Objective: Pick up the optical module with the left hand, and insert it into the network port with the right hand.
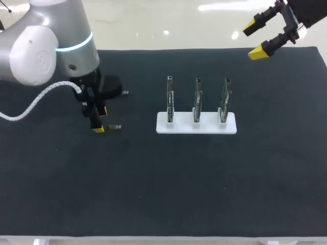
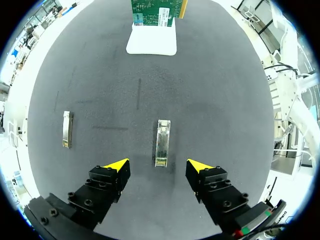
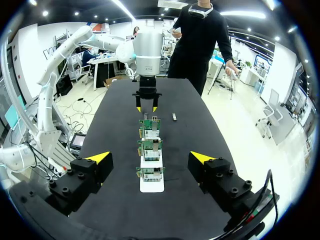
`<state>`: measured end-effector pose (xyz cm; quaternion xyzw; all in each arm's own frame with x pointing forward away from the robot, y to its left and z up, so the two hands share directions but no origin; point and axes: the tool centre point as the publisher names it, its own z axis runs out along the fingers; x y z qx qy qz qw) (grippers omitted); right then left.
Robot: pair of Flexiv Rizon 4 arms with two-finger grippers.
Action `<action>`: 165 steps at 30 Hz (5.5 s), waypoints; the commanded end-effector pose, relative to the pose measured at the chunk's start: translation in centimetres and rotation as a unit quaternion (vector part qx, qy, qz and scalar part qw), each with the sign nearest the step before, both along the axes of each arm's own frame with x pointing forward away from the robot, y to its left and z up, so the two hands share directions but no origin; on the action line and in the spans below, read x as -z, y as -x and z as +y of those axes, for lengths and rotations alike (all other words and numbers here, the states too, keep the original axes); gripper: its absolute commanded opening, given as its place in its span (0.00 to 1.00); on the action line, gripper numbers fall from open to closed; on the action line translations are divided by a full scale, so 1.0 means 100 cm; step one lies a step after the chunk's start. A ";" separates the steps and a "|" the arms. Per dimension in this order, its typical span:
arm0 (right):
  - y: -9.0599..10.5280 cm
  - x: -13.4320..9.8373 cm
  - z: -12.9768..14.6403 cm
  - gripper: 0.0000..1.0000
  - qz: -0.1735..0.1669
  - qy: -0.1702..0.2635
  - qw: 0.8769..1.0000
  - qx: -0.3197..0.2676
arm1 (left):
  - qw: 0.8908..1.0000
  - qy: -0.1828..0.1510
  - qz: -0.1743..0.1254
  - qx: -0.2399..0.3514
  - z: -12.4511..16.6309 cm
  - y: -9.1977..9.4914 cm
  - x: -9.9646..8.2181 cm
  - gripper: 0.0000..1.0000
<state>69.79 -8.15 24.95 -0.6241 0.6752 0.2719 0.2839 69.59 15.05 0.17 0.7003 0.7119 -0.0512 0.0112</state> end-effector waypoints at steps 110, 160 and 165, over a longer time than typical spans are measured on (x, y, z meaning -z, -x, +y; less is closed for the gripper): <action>0.000 0.000 0.000 1.00 0.000 -0.001 1.000 0.000 | 0.848 0.516 -0.098 0.073 0.028 0.045 -0.240 0.00; 0.000 0.000 0.000 1.00 0.000 -0.001 1.000 0.000 | 0.778 0.623 -0.066 0.051 -0.146 -0.007 -0.249 0.00; 0.000 0.000 0.000 1.00 0.000 -0.001 1.000 0.000 | 0.778 0.623 -0.066 0.051 -0.146 -0.007 -0.249 0.00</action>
